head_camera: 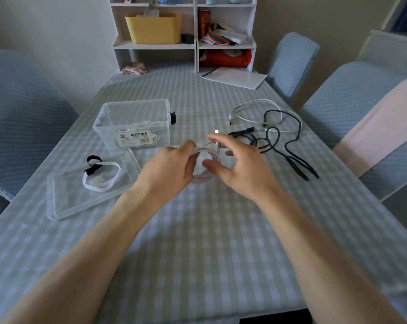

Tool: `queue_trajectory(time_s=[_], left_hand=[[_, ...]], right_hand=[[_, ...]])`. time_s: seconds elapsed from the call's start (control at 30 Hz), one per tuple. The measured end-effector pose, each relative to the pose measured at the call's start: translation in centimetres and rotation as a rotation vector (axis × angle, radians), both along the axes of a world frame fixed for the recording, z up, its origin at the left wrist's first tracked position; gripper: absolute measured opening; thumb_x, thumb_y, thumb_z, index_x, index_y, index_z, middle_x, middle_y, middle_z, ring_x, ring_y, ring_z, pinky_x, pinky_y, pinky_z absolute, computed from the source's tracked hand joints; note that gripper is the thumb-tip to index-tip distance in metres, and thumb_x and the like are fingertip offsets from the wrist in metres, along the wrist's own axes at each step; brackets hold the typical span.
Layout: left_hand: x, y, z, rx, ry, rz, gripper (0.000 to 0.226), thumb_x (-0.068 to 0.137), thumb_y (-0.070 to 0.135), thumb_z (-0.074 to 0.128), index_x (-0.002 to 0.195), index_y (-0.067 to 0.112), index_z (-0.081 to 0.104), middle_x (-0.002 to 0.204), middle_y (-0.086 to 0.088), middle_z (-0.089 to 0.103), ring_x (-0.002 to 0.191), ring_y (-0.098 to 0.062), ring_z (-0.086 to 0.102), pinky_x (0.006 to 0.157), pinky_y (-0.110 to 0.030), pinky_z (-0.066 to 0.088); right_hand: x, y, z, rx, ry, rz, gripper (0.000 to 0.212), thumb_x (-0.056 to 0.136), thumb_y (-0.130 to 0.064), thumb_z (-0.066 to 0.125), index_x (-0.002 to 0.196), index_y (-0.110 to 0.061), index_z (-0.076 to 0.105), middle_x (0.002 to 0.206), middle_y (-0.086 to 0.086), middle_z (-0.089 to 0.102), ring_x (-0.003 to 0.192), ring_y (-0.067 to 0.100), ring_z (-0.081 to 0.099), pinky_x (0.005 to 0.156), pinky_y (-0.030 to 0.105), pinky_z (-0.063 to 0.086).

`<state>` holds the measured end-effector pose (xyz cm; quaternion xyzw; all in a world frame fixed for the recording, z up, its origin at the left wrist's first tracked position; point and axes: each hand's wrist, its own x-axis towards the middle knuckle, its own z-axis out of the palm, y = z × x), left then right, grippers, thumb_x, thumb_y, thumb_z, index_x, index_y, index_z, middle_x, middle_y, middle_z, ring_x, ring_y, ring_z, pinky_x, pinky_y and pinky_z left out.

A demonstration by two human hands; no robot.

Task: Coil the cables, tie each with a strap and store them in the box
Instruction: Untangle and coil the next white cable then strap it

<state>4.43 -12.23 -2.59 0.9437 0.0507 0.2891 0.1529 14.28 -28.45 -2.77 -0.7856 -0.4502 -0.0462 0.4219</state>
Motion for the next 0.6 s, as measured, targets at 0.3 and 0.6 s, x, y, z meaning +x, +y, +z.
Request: queue_trajectory(time_s=[0.3,0.6], left_hand=[[0.0,-0.5,-0.2,-0.168,-0.038,-0.062,0.025,0.095,0.036,0.059,0.086,0.013,0.063,0.053,0.009,0.052,0.048,-0.010,0.051,0.048,-0.027,0.039],[0.3,-0.2,-0.3,-0.652,0.121,0.270,0.049,0.099,0.046,0.045,0.077,0.007,0.065,0.072,-0.004,0.070,0.063,-0.022,0.064,0.071,-0.041,0.056]], right_hand=[[-0.4,0.3,0.4,0.112,0.181,-0.036,0.013,0.089,-0.015,0.070,0.091,-0.024,0.080,0.062,0.001,0.068,0.061,0.024,0.063,0.059,0.038,0.047],[0.5,0.4,0.3,0.311,0.703,-0.242,0.019,0.083,-0.007,0.075,0.072,-0.023,0.077,0.072,0.006,0.075,0.068,0.015,0.070,0.064,0.030,0.059]])
